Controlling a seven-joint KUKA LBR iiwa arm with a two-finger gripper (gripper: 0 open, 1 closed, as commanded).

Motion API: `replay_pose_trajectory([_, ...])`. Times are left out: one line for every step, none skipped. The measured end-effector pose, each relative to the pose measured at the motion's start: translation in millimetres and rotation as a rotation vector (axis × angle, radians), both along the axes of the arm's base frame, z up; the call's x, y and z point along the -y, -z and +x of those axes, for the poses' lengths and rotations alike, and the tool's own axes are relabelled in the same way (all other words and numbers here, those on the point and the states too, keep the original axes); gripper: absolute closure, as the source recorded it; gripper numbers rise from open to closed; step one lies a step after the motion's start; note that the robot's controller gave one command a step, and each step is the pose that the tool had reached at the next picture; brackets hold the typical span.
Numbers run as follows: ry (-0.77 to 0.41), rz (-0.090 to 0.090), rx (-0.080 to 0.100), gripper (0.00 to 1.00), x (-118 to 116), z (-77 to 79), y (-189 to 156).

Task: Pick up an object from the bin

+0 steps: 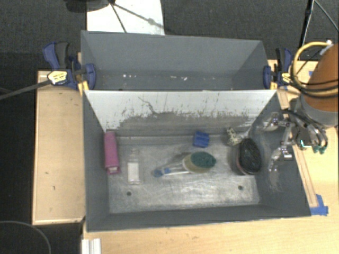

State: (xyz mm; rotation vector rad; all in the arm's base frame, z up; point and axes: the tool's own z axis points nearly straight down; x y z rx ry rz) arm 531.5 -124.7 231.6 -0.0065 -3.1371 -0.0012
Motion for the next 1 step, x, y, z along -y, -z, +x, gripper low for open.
replay_pose_trajectory([0.122, 0.002, 0.001, 0.0, -53.5, 35.8, 99.5])
